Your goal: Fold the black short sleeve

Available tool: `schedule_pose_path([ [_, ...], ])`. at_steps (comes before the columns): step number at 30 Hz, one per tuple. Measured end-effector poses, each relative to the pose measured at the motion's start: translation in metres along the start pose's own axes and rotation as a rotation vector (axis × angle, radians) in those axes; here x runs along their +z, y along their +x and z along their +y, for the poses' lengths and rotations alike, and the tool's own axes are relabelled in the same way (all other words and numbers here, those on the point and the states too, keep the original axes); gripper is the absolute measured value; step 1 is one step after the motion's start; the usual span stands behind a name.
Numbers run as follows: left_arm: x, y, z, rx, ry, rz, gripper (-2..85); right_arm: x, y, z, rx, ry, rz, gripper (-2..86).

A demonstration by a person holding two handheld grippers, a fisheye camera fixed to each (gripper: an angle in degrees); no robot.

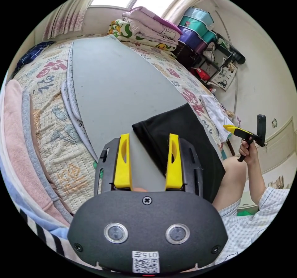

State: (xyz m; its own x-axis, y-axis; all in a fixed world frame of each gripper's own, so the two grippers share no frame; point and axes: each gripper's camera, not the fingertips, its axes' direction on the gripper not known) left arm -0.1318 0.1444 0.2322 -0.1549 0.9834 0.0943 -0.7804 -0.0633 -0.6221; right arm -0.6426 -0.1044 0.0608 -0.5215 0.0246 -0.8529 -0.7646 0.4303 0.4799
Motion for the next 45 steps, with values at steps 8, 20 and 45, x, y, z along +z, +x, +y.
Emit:
schedule_pose_path([
  [8,0.000,-0.025,-0.021,-0.022,0.012,-0.018,17.2,0.026,0.010,-0.056,0.048,-0.079,-0.091,11.4],
  [20,-0.022,-0.057,-0.035,-0.046,-0.004,0.073,10.3,0.039,0.003,-0.067,0.093,-0.121,-0.213,9.6],
  [45,-0.314,0.256,-0.061,0.520,0.472,0.378,0.8,-0.285,-0.048,0.123,-0.111,0.602,-0.302,0.1],
])
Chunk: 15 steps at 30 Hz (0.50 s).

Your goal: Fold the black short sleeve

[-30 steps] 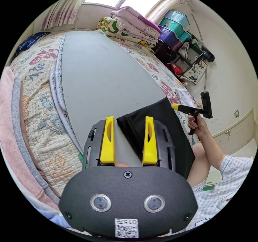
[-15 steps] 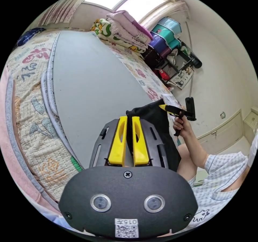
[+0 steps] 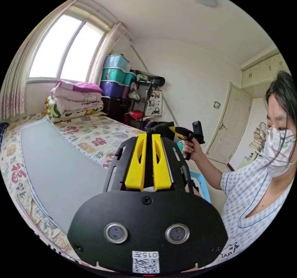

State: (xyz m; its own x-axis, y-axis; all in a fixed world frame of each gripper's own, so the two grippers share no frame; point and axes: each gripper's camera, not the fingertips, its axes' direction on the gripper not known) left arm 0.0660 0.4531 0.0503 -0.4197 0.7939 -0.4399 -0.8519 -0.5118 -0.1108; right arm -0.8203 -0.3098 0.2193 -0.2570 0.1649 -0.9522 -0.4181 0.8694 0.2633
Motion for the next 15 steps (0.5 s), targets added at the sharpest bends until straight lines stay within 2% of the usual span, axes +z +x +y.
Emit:
schedule_pose_path([
  [4,0.044,0.058,-0.046,0.076,0.015,0.079,0.9,-0.064,-0.012,0.002,-0.077,0.089,0.139,0.1],
  [8,0.106,0.090,-0.074,0.067,0.011,0.160,1.0,-0.095,0.000,0.010,-0.094,0.112,0.306,0.3],
  [15,0.207,0.076,-0.084,-0.108,-0.047,0.273,1.6,-0.078,0.066,0.030,-0.066,0.047,0.503,0.9],
])
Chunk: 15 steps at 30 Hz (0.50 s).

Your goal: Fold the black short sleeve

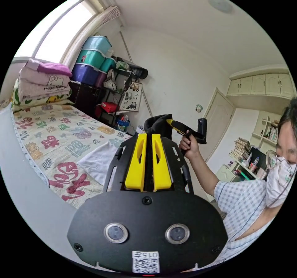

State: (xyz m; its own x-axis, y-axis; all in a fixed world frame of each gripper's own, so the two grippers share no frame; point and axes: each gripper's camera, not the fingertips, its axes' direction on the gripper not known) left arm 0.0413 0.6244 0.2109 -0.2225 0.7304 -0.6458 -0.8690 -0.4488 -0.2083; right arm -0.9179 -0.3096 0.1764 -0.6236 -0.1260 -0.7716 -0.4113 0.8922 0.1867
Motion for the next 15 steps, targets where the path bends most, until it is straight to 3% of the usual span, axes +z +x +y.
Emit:
schedule_pose_path([
  [3,0.041,-0.040,-0.003,-0.096,-0.019,-0.067,2.7,0.065,0.028,0.002,-0.009,-0.122,0.098,2.1],
  [6,0.085,-0.082,-0.003,-0.138,-0.042,-0.349,6.7,0.161,0.069,0.011,0.074,-0.248,0.207,5.1],
  [8,0.089,-0.104,0.011,-0.239,-0.023,-0.629,9.8,0.215,0.093,0.039,0.251,-0.331,0.307,5.6],
  [11,0.049,-0.098,0.042,-0.243,0.001,-0.458,9.4,0.218,0.070,0.099,0.162,-0.221,0.060,5.7],
  [15,-0.041,-0.058,0.097,-0.181,0.027,-0.468,8.6,0.184,0.021,0.193,-0.011,-0.082,0.011,5.3],
])
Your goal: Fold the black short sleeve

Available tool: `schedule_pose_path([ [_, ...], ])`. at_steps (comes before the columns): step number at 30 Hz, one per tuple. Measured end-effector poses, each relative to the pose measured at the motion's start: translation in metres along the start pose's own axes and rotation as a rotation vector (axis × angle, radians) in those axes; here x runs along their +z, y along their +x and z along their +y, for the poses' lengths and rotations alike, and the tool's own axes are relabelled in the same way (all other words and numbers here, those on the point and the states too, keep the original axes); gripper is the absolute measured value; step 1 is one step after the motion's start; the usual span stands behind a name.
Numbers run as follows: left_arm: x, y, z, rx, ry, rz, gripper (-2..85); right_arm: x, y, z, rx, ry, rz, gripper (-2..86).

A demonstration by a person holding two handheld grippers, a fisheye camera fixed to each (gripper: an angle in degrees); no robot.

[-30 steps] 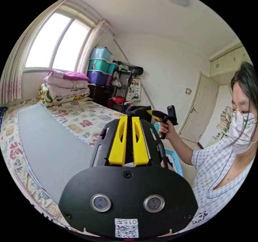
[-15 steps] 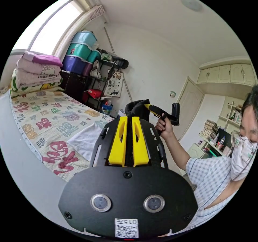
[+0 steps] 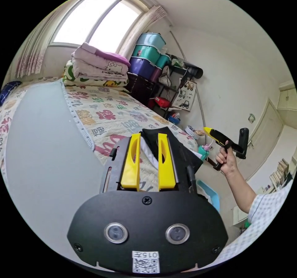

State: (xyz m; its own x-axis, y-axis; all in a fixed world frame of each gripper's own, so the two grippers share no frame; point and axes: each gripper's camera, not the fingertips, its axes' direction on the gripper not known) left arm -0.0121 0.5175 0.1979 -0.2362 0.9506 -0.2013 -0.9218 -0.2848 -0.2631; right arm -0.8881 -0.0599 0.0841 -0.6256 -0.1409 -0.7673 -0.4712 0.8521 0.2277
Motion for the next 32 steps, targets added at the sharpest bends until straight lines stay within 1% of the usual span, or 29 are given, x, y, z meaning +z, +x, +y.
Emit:
schedule_pose_path([
  [2,-0.078,-0.006,0.047,0.042,0.031,-0.035,8.0,-0.025,-0.037,0.066,-0.070,0.127,0.070,4.1],
  [3,-0.099,-0.007,0.060,0.054,0.042,-0.058,7.7,-0.031,-0.045,0.083,-0.073,0.161,0.088,3.6],
  [5,-0.183,-0.008,0.112,0.088,0.090,-0.208,7.0,-0.048,-0.080,0.144,-0.087,0.288,0.141,1.7],
  [6,-0.204,-0.008,0.124,0.087,0.104,-0.251,7.0,-0.050,-0.090,0.159,-0.107,0.320,0.154,1.4],
  [7,-0.249,-0.009,0.147,0.079,0.136,-0.328,6.9,-0.051,-0.109,0.185,-0.144,0.361,0.172,1.1],
  [8,-0.295,-0.009,0.168,0.060,0.179,-0.380,7.0,-0.048,-0.127,0.205,-0.167,0.355,0.178,1.1],
  [9,-0.317,-0.009,0.177,0.051,0.203,-0.397,7.0,-0.045,-0.136,0.213,-0.176,0.342,0.175,1.2],
  [11,-0.405,-0.008,0.210,0.005,0.322,-0.463,7.1,-0.028,-0.168,0.237,-0.238,0.312,0.108,1.9],
  [12,-0.425,-0.007,0.217,-0.004,0.351,-0.489,7.1,-0.023,-0.176,0.242,-0.253,0.310,0.085,2.1],
  [14,-0.495,-0.007,0.243,-0.050,0.464,-0.635,7.5,0.004,-0.203,0.250,-0.290,0.297,-0.026,3.5],
  [15,-0.511,-0.008,0.250,-0.072,0.492,-0.672,7.9,0.012,-0.210,0.250,-0.300,0.282,-0.062,3.9],
  [17,-0.569,-0.020,0.278,-0.217,0.594,-0.796,9.4,0.047,-0.237,0.246,-0.322,0.185,-0.215,5.4],
  [18,-0.582,-0.023,0.285,-0.254,0.617,-0.820,9.8,0.055,-0.244,0.245,-0.327,0.162,-0.252,5.5],
  [20,-0.631,-0.047,0.311,-0.400,0.714,-0.885,10.8,0.084,-0.274,0.248,-0.381,0.102,-0.362,5.8],
  [23,-0.679,-0.092,0.321,-0.554,0.740,-0.864,12.0,0.119,-0.313,0.259,-0.472,0.035,-0.418,5.9],
  [27,-0.709,-0.143,0.303,-0.602,0.691,-0.809,12.5,0.161,-0.348,0.274,-0.542,-0.052,-0.504,5.9],
  [30,-0.710,-0.192,0.285,-0.640,0.579,-0.790,13.2,0.192,-0.366,0.285,-0.540,-0.109,-0.561,6.0],
  [32,-0.703,-0.223,0.280,-0.669,0.478,-0.709,14.1,0.218,-0.372,0.290,-0.533,-0.152,-0.609,6.2],
])
